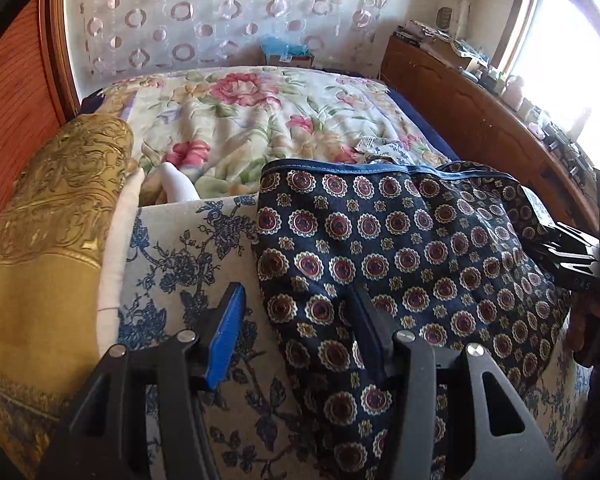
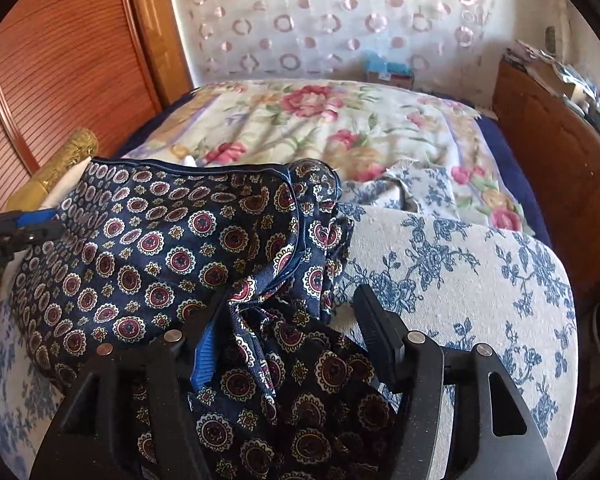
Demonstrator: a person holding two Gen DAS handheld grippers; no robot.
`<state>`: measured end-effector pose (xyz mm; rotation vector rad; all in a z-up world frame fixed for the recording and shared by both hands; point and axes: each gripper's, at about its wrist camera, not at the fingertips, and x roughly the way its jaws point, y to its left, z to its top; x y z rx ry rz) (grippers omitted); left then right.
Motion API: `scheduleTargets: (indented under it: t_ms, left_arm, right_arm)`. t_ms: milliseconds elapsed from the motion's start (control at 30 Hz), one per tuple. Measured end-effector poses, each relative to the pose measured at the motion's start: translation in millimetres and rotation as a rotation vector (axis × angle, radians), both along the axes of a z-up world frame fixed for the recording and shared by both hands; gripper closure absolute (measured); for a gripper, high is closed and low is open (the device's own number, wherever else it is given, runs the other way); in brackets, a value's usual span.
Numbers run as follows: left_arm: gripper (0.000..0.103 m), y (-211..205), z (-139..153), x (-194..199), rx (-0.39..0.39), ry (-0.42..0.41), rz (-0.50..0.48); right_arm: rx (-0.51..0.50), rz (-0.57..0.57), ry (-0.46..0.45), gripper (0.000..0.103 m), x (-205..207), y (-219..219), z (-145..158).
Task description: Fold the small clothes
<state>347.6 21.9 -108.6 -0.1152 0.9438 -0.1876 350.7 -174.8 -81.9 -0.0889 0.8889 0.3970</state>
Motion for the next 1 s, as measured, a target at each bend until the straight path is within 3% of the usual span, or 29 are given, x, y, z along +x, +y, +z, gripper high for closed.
scheduleTargets:
  t_ms: [167, 233, 267, 333, 367, 400, 600, 800, 1000]
  left_arm:
    - [0.052, 1, -2, 6, -0.019, 0.003, 0.003]
    - [0.061, 0, -3, 7, -0.029, -0.003, -0.011]
    - [0.072, 0, -3, 8, -0.038, -0.002, -0.016]
    - [0.084, 1, -3, 11, -0.073, 0.009, -0.033]
    - [0.096, 1, -4, 11, -0.085, 0.013, -0.042]
    - [0.099, 0, -4, 11, -0.104, 0.014, -0.057]
    - [0.100, 1, 32, -27, -0.101, -0.126, -0.069]
    - [0.100, 15, 78, -80, -0.094, -0.263, -0.046]
    - [0.100, 59, 109, -124, -0.057, -0.366, 0.057]
  right_arm:
    - [0.000, 0.008, 0.000, 0.037, 6, 4, -1]
    - [0.001, 0.019, 0.002, 0.037, 9, 6, -1]
    - [0.006, 0.027, 0.005, 0.037, 11, 6, -2]
    - [0.023, 0.068, 0.007, 0.048, 11, 9, -1]
    - [0.044, 0.086, 0.016, 0.066, 12, 11, -1]
    - [0.074, 0.112, 0.035, 0.086, 12, 14, -1]
    - [0.076, 0.143, -0.070, 0.094, -9, 20, 16]
    - [0.114, 0.188, -0.207, 0.094, -32, 31, 69]
    - [0.111, 0.306, -0.308, 0.094, -40, 76, 122]
